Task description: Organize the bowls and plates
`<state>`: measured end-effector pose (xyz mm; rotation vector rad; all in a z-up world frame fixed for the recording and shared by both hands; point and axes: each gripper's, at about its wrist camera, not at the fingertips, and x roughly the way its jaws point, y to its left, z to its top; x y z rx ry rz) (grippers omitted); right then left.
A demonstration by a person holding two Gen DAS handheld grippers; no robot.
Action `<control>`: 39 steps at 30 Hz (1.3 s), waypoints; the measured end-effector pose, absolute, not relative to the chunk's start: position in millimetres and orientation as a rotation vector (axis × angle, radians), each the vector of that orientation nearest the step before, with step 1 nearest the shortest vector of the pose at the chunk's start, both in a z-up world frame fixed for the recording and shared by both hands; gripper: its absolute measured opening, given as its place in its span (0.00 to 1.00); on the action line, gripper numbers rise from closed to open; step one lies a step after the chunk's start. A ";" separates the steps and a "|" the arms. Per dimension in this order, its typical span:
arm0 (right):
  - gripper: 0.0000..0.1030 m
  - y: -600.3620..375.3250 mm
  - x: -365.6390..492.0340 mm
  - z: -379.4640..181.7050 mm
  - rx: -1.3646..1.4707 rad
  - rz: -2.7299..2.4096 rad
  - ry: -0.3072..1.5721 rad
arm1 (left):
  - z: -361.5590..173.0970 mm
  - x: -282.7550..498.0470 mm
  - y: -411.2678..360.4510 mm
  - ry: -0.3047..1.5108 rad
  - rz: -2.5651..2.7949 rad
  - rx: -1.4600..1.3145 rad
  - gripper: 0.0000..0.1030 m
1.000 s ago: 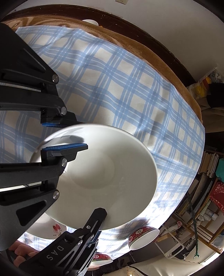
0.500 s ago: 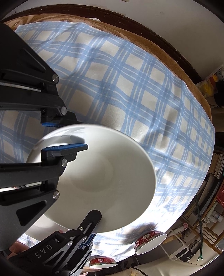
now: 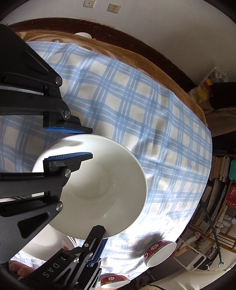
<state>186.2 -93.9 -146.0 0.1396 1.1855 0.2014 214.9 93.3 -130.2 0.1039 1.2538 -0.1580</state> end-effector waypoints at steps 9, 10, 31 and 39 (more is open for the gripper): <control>0.17 -118.6 181.2 -113.3 0.106 0.181 1.125 | -95.5 215.2 87.2 1.173 -0.146 0.146 0.44; 0.19 -124.3 181.5 -110.0 0.102 0.173 1.121 | -88.3 215.6 84.7 1.154 -0.152 0.147 0.50; 0.91 -283.2 237.0 -63.4 0.044 -0.127 1.009 | -55.1 292.0 -60.6 1.079 -0.393 0.076 0.88; 0.90 -325.6 264.1 -91.1 0.142 -0.169 1.032 | -74.2 327.3 -123.2 1.077 -0.459 0.067 0.88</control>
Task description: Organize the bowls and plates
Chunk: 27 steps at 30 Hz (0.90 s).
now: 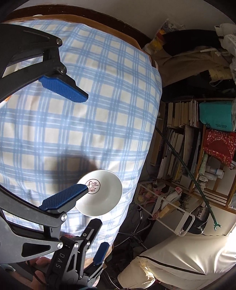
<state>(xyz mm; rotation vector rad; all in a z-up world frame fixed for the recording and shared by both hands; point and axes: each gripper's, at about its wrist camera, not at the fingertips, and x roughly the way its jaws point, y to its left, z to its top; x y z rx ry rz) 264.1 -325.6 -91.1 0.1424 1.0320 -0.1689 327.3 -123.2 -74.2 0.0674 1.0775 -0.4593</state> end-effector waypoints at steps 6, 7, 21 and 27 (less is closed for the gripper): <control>0.77 -344.8 274.9 -124.4 0.199 -0.186 1.088 | -95.7 345.2 -154.0 1.120 -0.456 0.103 0.87; 0.71 -347.8 276.8 -130.1 0.213 -0.187 1.101 | -99.8 347.2 -157.6 1.122 -0.450 0.112 0.87; 0.19 -360.6 294.8 -172.7 0.329 -0.163 1.191 | -159.2 364.7 -184.4 1.272 -0.471 0.030 0.31; 0.09 -352.9 298.1 -171.7 0.332 -0.175 1.204 | -160.1 358.6 -194.3 1.270 -0.494 0.025 0.06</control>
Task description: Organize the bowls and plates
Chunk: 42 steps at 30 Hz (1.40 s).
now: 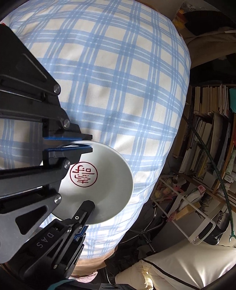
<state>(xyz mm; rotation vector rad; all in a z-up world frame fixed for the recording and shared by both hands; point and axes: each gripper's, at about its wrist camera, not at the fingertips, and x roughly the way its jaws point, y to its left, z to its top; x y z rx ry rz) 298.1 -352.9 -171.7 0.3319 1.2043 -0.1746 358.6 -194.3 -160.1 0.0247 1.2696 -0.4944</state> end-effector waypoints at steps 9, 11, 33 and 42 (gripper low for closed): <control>0.07 -351.4 281.0 -158.7 0.422 -0.152 1.169 | -134.3 346.0 -183.5 1.232 -0.474 0.053 0.06; 0.07 -347.6 277.7 -152.0 0.441 -0.135 1.157 | -124.6 342.7 -175.4 1.217 -0.475 0.041 0.05; 0.07 -232.2 217.1 -95.9 0.366 0.016 1.083 | -55.6 263.4 -57.5 1.131 -0.360 0.085 0.06; 0.08 -178.1 188.5 -86.3 0.334 0.069 1.070 | -47.5 227.8 2.2 1.120 -0.286 0.044 0.06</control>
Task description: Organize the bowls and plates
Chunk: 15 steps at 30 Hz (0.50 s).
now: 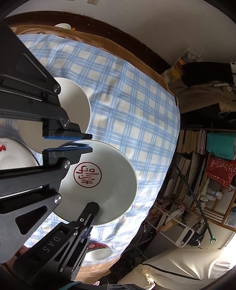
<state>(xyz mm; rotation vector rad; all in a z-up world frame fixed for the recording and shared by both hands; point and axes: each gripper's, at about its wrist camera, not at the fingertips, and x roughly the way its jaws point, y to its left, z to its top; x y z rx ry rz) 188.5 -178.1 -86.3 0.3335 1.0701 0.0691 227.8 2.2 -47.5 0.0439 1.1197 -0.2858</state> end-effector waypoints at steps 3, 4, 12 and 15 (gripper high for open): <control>0.08 -159.5 181.0 -86.5 0.324 0.087 1.075 | -48.5 216.8 19.4 1.113 -0.260 0.040 0.07; 0.08 -153.6 179.0 -86.9 0.320 0.091 1.078 | -49.4 213.3 25.0 1.114 -0.258 0.039 0.07; 0.08 -115.7 172.0 -93.5 0.279 0.142 1.101 | -59.7 197.5 69.6 1.134 -0.238 -0.012 0.07; 0.08 -106.6 173.3 -99.4 0.265 0.150 1.114 | -65.0 195.7 77.9 1.133 -0.226 -0.014 0.07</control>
